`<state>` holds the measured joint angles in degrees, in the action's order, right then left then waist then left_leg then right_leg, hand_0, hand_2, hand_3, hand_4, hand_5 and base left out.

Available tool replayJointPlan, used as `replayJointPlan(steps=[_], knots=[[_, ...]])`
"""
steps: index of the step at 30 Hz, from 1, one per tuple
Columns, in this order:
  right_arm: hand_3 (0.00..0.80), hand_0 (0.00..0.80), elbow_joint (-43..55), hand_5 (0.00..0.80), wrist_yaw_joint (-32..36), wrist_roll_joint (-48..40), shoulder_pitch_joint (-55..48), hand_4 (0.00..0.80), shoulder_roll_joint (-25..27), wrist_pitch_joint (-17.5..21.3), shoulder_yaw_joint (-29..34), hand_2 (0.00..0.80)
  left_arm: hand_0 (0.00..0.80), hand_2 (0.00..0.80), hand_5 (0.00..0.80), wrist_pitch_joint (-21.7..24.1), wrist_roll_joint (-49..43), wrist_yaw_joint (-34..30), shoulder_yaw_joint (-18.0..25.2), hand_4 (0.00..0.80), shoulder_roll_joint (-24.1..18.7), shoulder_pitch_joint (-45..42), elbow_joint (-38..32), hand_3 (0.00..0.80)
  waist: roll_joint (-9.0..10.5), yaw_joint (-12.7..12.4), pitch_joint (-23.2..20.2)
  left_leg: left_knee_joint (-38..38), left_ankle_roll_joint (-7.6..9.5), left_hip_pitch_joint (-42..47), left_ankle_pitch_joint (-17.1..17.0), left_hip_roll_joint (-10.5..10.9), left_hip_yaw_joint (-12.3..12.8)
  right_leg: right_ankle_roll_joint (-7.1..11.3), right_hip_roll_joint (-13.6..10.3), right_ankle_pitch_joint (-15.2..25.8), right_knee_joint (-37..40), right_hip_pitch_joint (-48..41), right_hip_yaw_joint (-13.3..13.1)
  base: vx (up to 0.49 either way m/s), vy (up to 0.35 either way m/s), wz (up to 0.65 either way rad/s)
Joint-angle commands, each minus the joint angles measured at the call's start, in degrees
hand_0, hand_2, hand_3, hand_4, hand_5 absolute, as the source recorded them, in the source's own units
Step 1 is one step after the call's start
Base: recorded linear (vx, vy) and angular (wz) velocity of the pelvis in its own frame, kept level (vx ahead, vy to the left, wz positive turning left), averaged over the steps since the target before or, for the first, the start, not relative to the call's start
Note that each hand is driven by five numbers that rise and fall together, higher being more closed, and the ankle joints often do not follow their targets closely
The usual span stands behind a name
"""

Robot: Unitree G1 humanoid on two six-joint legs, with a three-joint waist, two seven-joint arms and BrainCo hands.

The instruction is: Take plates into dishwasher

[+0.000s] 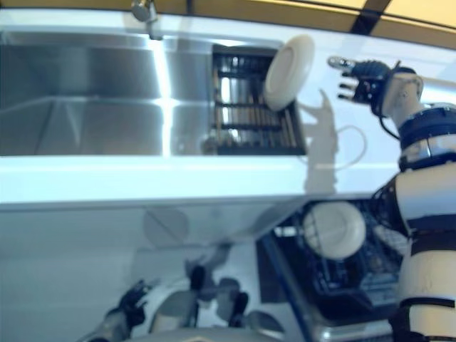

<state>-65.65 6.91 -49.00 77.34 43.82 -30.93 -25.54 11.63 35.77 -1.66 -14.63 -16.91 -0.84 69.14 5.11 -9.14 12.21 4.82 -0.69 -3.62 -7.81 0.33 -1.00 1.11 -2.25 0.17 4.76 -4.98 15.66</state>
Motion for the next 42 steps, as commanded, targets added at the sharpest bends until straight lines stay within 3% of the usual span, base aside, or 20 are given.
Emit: replayJointPlan(steps=[1, 10, 25, 42], knots=[[0.0, 0.0, 1.9, 0.0, -1.9, -2.7, 5.2, 0.0, 2.7, 5.2, -4.0, 0.0, 0.0, 0.0, 0.0, 1.3, 1.5, -0.6, -2.5, 0.0, -1.1, 1.5, 0.7, 0.0, 1.15, -2.1, 2.0, 0.2, -2.81, 2.0, 3.7, -2.5, -0.1, 6.11, -7.5, 7.2, -0.4, 3.7, -0.6, -0.045, 0.023, 0.09], [0.0, 0.0, 3.1, 0.0, -4.3, -2.6, 7.1, 0.0, 2.2, 6.6, -5.2, 0.0, 0.0, 0.0, 0.0, 1.9, 3.1, -1.6, -2.6, 0.0, -1.2, 1.7, -1.2, 0.0, -0.59, -3.0, 4.8, 0.2, -2.79, -0.7, 2.6, -2.0, -1.3, 6.26, -8.4, 7.8, -0.6, 5.9, 0.6, -0.035, 0.033, 0.08], [0.0, 0.0, 3.4, 0.0, -3.7, -1.6, 8.6, 0.0, 2.2, 7.6, -5.8, 0.0, 0.0, 0.0, 0.0, 1.8, 5.0, -2.3, -2.7, 0.0, -1.3, 0.9, -2.7, 0.0, -1.74, -4.0, 6.1, 0.2, -2.79, -1.8, 2.0, -1.9, -2.1, 6.33, -9.1, 7.6, -1.4, 6.8, 1.6, 0.005, 0.008, 0.02], [0.0, 0.0, 6.7, 0.0, -4.0, -2.5, 8.1, 0.0, 0.8, 8.0, -5.1, 0.0, 0.0, 0.0, 0.0, 1.5, 2.7, -1.4, -1.9, 0.0, -1.5, -0.2, -2.3, 0.0, 0.1, -4.2, 3.5, 0.2, -3.0, 0.3, 2.5, -2.1, -2.2, 6.35, -8.7, 7.3, -0.9, 4.3, 2.0, 0.008, -0.004, 0.01]])
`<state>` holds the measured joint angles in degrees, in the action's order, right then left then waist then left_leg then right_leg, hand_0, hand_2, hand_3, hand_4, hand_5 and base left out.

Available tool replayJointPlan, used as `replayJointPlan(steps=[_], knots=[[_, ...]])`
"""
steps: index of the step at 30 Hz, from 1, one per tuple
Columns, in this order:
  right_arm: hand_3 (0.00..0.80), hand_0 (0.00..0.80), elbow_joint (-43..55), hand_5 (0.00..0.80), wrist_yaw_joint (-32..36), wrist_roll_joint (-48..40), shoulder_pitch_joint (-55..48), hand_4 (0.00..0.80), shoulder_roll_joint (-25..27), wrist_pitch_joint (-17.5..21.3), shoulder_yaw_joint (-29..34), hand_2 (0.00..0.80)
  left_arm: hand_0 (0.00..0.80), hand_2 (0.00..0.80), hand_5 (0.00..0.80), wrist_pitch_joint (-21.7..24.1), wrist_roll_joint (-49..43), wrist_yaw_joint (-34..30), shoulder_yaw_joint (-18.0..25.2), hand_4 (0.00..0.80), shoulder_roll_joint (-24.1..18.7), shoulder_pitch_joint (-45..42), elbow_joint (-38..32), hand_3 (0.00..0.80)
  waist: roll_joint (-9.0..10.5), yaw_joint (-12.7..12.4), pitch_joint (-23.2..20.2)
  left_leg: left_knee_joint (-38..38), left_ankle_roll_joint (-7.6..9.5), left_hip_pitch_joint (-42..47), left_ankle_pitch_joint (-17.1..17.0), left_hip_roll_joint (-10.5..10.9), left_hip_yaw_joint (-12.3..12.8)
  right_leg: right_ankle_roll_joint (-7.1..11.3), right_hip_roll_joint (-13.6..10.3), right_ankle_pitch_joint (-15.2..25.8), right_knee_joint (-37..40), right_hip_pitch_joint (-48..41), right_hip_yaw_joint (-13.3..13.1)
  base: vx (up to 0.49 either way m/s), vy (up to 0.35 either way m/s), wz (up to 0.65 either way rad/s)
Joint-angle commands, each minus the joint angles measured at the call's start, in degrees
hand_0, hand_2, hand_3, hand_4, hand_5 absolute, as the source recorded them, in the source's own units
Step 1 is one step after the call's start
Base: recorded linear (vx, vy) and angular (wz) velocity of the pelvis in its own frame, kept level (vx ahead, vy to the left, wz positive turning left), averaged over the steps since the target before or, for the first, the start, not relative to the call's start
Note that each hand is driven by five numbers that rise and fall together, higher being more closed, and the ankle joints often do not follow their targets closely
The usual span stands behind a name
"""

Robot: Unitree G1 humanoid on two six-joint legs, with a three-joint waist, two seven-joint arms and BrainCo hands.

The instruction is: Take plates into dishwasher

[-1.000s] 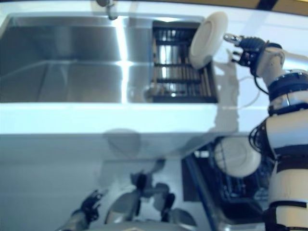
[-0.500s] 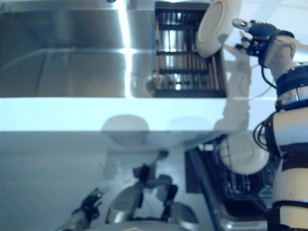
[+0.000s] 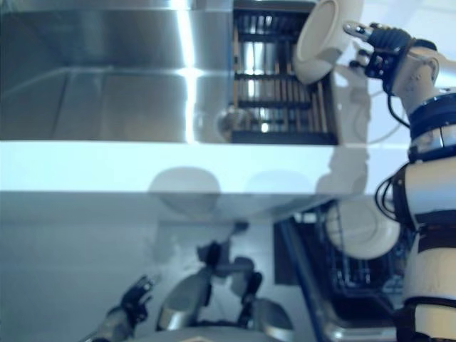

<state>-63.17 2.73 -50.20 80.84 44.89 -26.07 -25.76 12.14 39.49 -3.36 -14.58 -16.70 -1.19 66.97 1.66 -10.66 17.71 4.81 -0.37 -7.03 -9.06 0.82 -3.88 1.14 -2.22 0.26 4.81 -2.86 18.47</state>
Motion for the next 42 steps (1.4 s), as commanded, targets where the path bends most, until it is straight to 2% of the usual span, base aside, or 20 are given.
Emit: replayJointPlan(steps=[1, 15, 23, 27, 29, 30, 34, 39, 41, 42], knots=[[0.0, 0.0, 4.4, 0.0, 0.2, -1.4, 4.6, 0.0, -0.3, 3.1, -5.0, 0.0, 0.0, 0.0, 0.0, 1.0, -1.0, 0.4, -2.0, 0.0, -1.6, 0.0, -0.1, 0.0, 3.6, -2.6, -2.2, 0.2, -3.31, 3.8, 3.7, -2.6, 0.6, 6.31, -8.7, 7.2, -0.9, 2.0, -0.8, 0.033, 0.008, 0.03], [0.0, 0.0, 6.0, 0.0, -1.1, 0.0, 4.1, 0.0, -1.8, 1.7, -5.9, 0.0, 0.0, 0.0, 0.0, 1.2, -0.3, 0.1, -1.2, 0.0, -1.0, -0.4, 0.4, 0.0, 3.29, -3.1, -2.3, 0.2, -3.22, 3.9, 3.7, -2.2, 0.3, 6.4, -9.0, 7.3, -0.9, 1.8, -0.6, 0.0, 0.012, 0.03], [0.0, 0.0, 2.5, 0.0, -0.6, 1.9, 3.8, 0.0, -1.7, -0.3, -6.4, 0.0, 0.0, 0.0, 0.0, 1.4, 1.3, -0.2, -1.2, 0.0, -0.9, 0.1, 0.3, 0.0, 2.92, -3.6, -0.8, 0.2, -3.07, 2.9, 3.4, -2.2, 0.0, 6.46, -9.3, 7.3, -1.5, 3.0, -0.3, -0.009, 0.008, 0.01], [0.0, 0.0, 0.8, 0.0, 1.0, 5.6, 3.8, 0.0, -1.4, -2.3, -7.1, 0.0, 0.0, 0.0, 0.0, 1.2, 2.2, -0.6, -1.1, 0.0, -1.1, 0.5, -0.1, 0.0, 2.55, -3.8, 0.7, 0.2, -3.0, 2.0, 3.2, -2.2, -0.1, 6.57, -9.5, 7.5, -2.1, 4.3, -0.5, -0.017, 0.009, 0.0], [0.0, 0.0, 0.1, 0.0, 1.7, 12.3, 3.8, 0.0, -0.9, -4.4, -7.9, 0.0, 0.0, 0.0, 0.0, 0.9, 2.8, -0.5, -1.1, 0.0, -1.2, 0.8, -0.7, 0.0, 2.4, -3.8, 1.6, 0.2, -3.0, 1.5, 3.1, -2.3, -0.2, 6.57, -9.6, 7.6, -2.5, 5.0, -0.7, 0.0, 0.0, 0.0], [0.0, 0.0, -0.4, 0.0, 1.8, 15.1, 4.0, 0.0, -0.6, -4.0, -9.1, 0.0, 0.0, 0.0, 0.0, 0.8, 3.3, -0.3, -1.1, 0.0, -1.1, 0.8, -1.0, 0.0, 2.29, -3.9, 2.1, 0.2, -3.02, 1.2, 2.9, -2.3, -0.2, 6.61, -9.6, 7.7, -2.5, 5.4, -0.7, -0.037, 0.026, 0.0], [0.0, 0.0, -1.3, 0.0, -0.1, 29.0, 8.8, 0.0, 0.2, 1.5, -16.5, 0.0, 0.0, 0.0, 0.0, 1.3, 7.4, -1.3, -1.6, 0.0, -1.2, 0.6, -1.6, 0.0, 1.6, -4.4, 3.8, 0.2, -3.19, -0.6, 2.2, -2.2, -0.2, 6.82, -9.4, 8.2, -2.0, 6.6, -0.7, -0.084, 0.016, 0.01], [0.0, 0.0, -2.2, 0.0, 0.7, 35.5, 15.2, 0.0, 0.0, 5.4, -24.9, 0.0, 0.0, 0.0, 0.0, 1.7, 6.5, -3.0, -1.7, 0.0, -2.6, 0.7, -1.8, 0.0, 1.83, -5.6, 3.9, 0.2, -3.07, -1.7, 2.0, -2.1, -1.0, 7.08, -9.5, 8.0, -2.2, 7.1, 0.7, -0.048, -0.028, 0.11], [0.0, 0.0, -1.8, 0.0, -1.5, 42.6, 16.2, 0.0, 0.1, 11.0, -27.0, 0.0, 0.0, 0.0, 0.0, 1.3, 5.4, -2.9, -1.9, 0.0, -3.2, 1.0, -2.3, 0.0, 2.18, -6.2, 3.5, 0.2, -3.0, -1.5, 2.2, -2.1, -1.2, 7.32, -9.8, 7.8, -2.4, 6.8, 1.5, 0.003, -0.049, 0.06], [0.0, 0.0, -0.4, 0.0, -2.8, 45.5, 15.7, 0.0, 0.2, 12.6, -28.1, 0.0, 0.0, 0.0, 0.0, 0.9, 5.1, -2.7, -2.0, 0.0, -3.4, 0.9, -2.8, 0.0, 2.32, -6.4, 3.1, 0.2, -3.02, -1.4, 2.1, -2.1, -1.2, 7.43, -9.9, 7.7, -2.6, 6.7, 1.8, 0.028, -0.044, 0.1]])
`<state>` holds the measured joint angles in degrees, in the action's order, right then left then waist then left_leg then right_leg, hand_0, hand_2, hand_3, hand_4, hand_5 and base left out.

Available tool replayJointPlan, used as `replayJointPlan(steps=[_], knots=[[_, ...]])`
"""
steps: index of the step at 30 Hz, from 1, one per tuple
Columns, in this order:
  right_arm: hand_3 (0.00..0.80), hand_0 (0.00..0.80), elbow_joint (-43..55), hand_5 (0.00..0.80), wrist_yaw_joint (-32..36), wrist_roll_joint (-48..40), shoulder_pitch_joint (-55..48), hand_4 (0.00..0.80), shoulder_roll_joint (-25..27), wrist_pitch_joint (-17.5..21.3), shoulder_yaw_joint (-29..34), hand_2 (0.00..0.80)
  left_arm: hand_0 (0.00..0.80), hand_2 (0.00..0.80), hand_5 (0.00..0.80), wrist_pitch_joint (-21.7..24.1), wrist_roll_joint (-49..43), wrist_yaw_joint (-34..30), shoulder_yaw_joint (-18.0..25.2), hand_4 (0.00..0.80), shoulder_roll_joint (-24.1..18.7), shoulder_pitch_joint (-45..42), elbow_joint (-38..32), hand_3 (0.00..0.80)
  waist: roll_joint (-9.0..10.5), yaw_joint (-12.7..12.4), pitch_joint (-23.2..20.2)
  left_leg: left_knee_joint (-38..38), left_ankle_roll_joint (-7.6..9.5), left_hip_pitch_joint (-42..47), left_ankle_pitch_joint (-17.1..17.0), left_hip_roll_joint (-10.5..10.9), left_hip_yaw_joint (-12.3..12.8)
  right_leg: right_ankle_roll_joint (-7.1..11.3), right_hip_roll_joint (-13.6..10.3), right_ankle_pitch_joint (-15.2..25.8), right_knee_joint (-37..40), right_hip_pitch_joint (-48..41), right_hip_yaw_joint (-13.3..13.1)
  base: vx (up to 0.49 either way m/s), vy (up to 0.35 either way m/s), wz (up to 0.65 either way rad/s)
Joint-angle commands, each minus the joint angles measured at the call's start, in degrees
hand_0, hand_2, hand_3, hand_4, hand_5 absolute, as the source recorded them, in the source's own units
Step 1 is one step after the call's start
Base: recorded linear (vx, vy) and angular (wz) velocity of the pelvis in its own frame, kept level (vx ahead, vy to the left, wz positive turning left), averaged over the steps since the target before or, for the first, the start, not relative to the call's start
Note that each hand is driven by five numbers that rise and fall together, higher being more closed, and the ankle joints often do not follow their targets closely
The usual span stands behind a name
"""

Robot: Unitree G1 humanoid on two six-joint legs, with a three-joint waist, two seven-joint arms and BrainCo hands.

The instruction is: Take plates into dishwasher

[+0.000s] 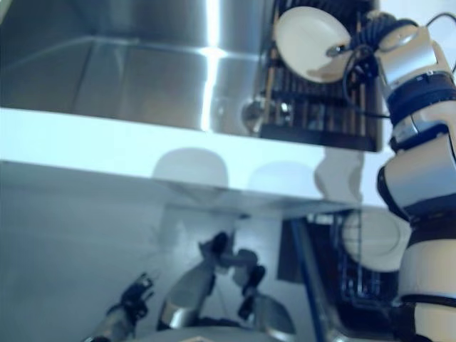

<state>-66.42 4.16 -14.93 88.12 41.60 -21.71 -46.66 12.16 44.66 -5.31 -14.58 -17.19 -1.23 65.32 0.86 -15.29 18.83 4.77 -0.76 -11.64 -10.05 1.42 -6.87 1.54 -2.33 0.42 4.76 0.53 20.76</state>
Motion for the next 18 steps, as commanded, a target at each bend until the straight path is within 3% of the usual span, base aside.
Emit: replayJointPlan(steps=[1, 6, 11, 18], knots=[[0.0, 0.0, 4.0, 0.0, -5.6, 13.0, 7.8, 0.0, 3.5, 8.9, -7.9, 0.0, 0.0, 0.0, 0.0, 0.5, -0.7, -0.4, -2.1, 0.0, -3.0, 1.0, -1.7, 0.0, 3.11, -1.8, 1.7, 0.2, -2.57, 3.2, 3.1, -2.7, 1.8, 7.09, -9.9, 7.5, -2.7, 3.3, -0.3, 0.025, -0.022, 0.1], [0.0, 0.0, 10.1, 0.0, -9.9, 24.4, 2.1, 0.0, 1.6, 10.2, -8.2, 0.0, 0.0, 0.0, 0.0, -0.2, -1.5, 0.7, -3.3, 0.0, -2.0, 1.4, -2.5, 0.0, 2.19, -1.9, 1.3, 0.2, -2.25, 3.7, 3.2, -2.6, 2.2, 7.12, -10.1, 7.1, -3.1, 3.0, -0.1, 0.001, 0.006, 0.01], [0.0, 0.0, 15.0, 0.0, -9.8, 24.8, -3.7, 0.0, 0.0, 8.4, -6.6, 0.0, 0.0, 0.0, 0.0, -0.4, -1.6, 1.0, -3.1, 0.0, -1.6, 1.9, -2.7, 0.0, 1.75, -1.7, 1.7, 0.2, -2.1, 3.7, 3.4, -2.7, 2.4, 7.04, -10.0, 7.0, -3.0, 3.0, -0.2, -0.002, 0.002, -0.01], [0.0, 0.0, 15.4, 0.0, -8.1, 24.3, -8.5, 0.0, -1.2, 9.3, -3.1, 0.0, 0.0, 0.0, 0.0, 0.8, -2.2, 0.2, -1.9, 0.0, -1.5, 2.0, -2.3, 0.0, 1.68, -1.7, 2.3, 0.2, -1.96, 3.2, 3.4, -2.6, 2.3, 6.75, -9.6, 6.9, -2.8, 3.2, -0.2, -0.021, -0.006, 0.0]])
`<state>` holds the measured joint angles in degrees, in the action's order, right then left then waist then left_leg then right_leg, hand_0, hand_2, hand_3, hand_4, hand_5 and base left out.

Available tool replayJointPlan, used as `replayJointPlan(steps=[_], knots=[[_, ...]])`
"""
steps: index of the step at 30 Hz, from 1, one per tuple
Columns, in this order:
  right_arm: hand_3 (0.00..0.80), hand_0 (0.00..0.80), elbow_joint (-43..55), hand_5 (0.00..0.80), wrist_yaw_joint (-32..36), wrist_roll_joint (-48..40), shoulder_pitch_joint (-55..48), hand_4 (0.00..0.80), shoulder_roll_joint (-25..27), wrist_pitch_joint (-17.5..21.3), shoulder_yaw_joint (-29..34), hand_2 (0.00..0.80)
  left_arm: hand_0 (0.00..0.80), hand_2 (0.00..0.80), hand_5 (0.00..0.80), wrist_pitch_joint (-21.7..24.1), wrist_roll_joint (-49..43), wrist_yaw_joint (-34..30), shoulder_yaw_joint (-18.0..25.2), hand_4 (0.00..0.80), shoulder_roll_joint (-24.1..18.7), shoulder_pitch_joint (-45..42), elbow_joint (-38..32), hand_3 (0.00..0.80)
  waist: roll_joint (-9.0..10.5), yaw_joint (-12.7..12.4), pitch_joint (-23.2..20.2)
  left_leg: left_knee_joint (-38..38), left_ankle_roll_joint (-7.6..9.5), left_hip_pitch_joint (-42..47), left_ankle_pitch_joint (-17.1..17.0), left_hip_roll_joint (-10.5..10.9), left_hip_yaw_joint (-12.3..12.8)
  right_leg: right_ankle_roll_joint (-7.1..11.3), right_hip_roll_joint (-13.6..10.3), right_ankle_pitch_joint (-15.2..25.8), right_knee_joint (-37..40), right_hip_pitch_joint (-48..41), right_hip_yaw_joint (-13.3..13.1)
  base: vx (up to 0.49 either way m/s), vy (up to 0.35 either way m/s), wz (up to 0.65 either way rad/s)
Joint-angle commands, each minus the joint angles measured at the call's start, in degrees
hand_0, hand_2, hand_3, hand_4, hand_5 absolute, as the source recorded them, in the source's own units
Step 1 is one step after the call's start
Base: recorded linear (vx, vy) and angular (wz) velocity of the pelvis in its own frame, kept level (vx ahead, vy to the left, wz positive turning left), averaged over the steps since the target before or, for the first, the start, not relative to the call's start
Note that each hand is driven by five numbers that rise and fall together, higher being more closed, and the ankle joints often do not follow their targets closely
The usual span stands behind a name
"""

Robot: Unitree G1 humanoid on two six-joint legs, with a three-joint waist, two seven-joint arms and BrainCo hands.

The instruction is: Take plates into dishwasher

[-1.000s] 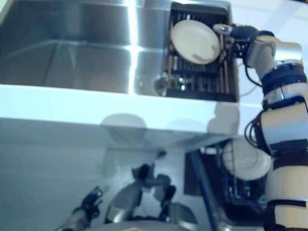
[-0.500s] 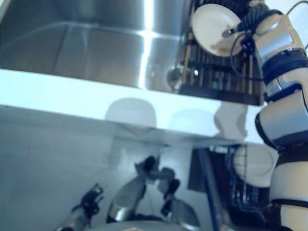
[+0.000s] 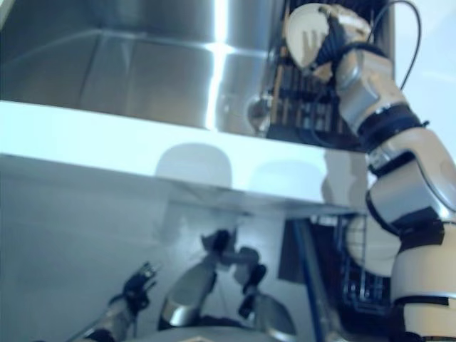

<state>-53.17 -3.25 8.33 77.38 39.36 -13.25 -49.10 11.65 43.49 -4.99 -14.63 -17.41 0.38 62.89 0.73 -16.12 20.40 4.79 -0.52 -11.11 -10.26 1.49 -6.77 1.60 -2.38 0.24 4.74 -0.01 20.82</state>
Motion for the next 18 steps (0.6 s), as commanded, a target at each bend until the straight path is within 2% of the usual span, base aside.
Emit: replayJointPlan(steps=[1, 4, 10, 18], knots=[[0.0, 0.0, 2.1, 0.0, -0.2, 0.5, 1.9, 0.0, 1.1, 1.0, -0.4, 0.0, 0.0, 0.0, 0.0, 1.4, -1.2, -0.3, -1.6, 0.0, -1.4, 0.3, 0.2, 0.0, 1.86, -0.9, 0.6, 0.2, -2.19, 2.6, 3.6, -2.6, 2.2, 6.68, -9.5, 7.1, -2.7, 3.7, -0.2, 0.0, 0.0, 0.0], [0.0, 0.0, 2.1, 0.0, 1.4, -2.0, 0.6, 0.0, 0.9, 1.5, 0.8, 0.0, 0.0, 0.0, 0.0, 1.4, -1.7, -0.3, -1.2, 0.0, -1.4, 0.2, -0.1, 0.0, 1.99, -0.8, 0.4, 0.2, -2.15, 2.7, 3.6, -2.6, 2.4, 6.65, -9.5, 7.1, -2.8, 3.7, -0.2, 0.0, 0.0, 0.0], [0.0, 0.0, 2.5, 0.0, 2.8, -1.1, -2.8, 0.0, 0.1, 2.2, 3.3, 0.0, 0.0, 0.0, 0.0, 1.7, -2.4, 0.1, -1.0, 0.0, -0.9, 0.1, 0.1, 0.0, 1.96, -0.4, -0.3, 0.2, -2.06, 3.4, 3.8, -2.6, 2.8, 6.64, -9.8, 7.0, -3.1, 3.5, -0.4, 0.006, 0.001, 0.0], [0.0, 0.0, 1.1, 0.0, 1.5, 1.0, -2.3, 0.0, -0.4, 1.3, 3.4, 0.0, 0.0, 0.0, 0.0, 1.9, -1.7, 0.2, -1.3, 0.0, -0.5, 0.2, -0.1, 0.0, 0.97, -0.3, 0.3, 0.2, -2.0, 2.8, 3.7, -2.5, 3.0, 6.49, -9.7, 7.2, -2.9, 4.2, -0.7, -0.005, 0.002, 0.0]])
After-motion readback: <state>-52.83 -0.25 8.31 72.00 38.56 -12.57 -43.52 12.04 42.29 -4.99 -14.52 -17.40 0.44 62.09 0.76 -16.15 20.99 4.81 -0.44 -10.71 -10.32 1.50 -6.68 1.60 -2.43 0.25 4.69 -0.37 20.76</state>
